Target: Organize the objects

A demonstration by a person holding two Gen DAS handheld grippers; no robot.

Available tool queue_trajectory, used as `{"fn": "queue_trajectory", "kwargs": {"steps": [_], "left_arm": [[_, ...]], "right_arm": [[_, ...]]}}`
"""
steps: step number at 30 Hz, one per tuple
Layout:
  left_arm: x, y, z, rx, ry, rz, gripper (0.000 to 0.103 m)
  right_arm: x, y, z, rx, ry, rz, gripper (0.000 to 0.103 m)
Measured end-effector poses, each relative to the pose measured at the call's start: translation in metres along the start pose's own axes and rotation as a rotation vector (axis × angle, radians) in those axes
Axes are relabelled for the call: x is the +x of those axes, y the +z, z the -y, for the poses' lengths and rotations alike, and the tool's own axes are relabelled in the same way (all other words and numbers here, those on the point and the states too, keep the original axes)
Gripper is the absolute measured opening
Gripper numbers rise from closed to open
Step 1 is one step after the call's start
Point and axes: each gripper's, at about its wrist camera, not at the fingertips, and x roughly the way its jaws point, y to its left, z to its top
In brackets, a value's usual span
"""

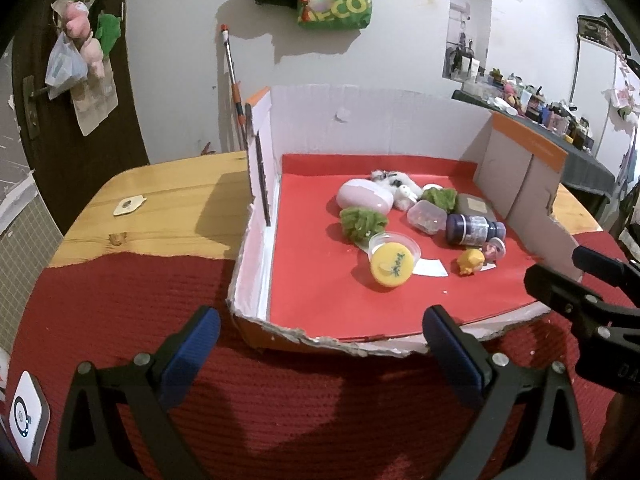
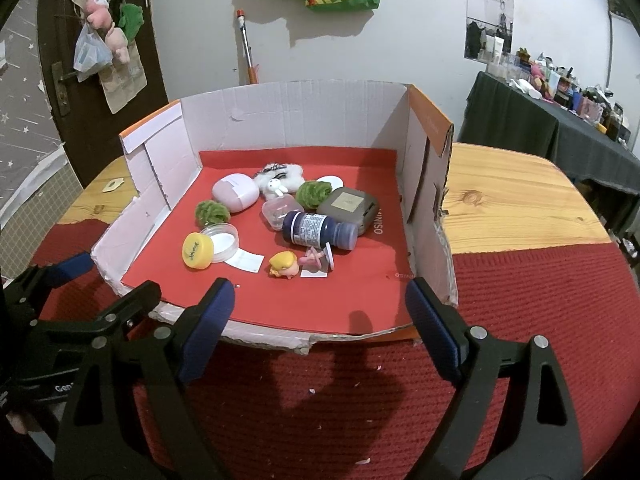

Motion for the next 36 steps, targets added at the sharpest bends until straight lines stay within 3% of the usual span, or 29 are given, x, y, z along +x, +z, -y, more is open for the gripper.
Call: {"fn": "queue_trajectory", "kwargs": {"steps": [17,20,31,36], "left_arm": [[-0.010,0.000,0.000,-0.003,-0.006,0.008,0.103],[-0.019,-0.003,0.001,0.003,-0.021,0.009,0.103],[-0.034,-0.037,0.001,-0.023,-0.064,-0.055,0.103],[-0.036,-0.048,0.002,-0.019,-0.037,-0.052,0.103]], "right_arm": [[-0.012,-0.001,-0.001,-0.001,0.011,0.025,0.088],[-0.019,-0.003,-0.001,0.003,0.024,0.018,0.092],[-0.032,-0.041,0.001,0.042,0.042,-0.053,0.093],[-0.024,-0.058,0.005,0.061,0.040,-0.095,0.093]]}}
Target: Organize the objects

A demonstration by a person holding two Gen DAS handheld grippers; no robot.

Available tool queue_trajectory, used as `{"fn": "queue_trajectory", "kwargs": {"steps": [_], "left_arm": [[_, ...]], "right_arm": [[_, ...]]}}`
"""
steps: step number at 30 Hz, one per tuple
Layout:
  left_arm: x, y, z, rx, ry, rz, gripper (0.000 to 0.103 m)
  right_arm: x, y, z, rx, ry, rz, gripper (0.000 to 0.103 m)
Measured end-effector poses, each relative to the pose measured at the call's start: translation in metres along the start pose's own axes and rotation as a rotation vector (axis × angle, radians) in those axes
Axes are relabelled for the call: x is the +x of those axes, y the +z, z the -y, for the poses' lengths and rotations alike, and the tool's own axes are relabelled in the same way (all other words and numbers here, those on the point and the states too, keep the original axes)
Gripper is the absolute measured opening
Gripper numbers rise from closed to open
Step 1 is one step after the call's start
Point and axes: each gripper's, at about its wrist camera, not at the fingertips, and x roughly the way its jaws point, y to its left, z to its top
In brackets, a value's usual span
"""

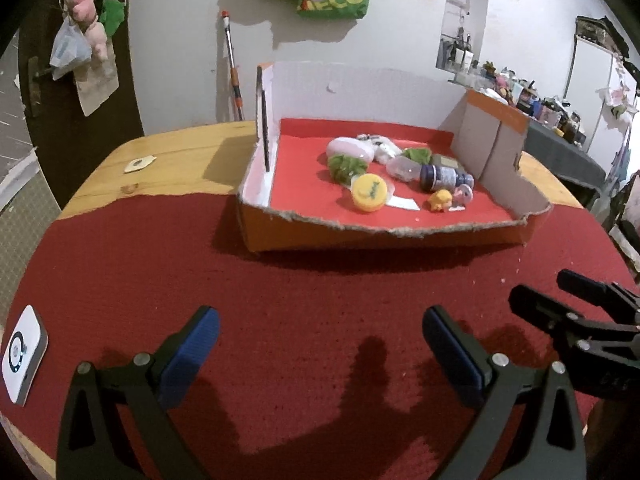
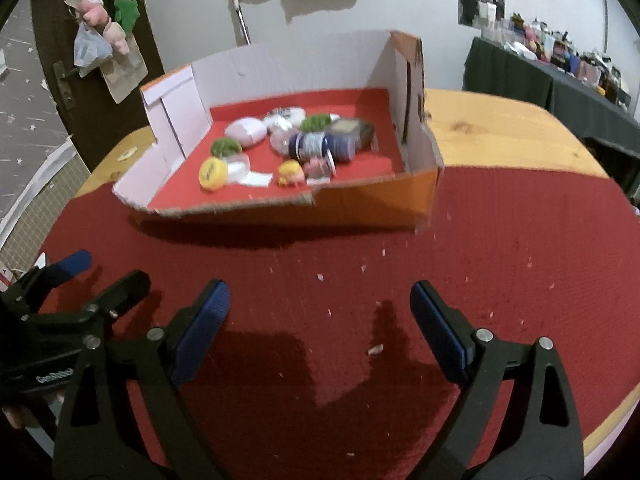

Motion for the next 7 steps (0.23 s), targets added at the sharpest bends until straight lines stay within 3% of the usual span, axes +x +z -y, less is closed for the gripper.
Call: {"fn": "queue_trajectory", "kwargs": {"steps": [7], "left_arm": [[0.011,-0.007,-0.001,-0.010,0.011,-0.065,0.103]], "right_arm": [[0.008,-0.008,0.005,0.010,-0.014,-0.015,0.093]]}}
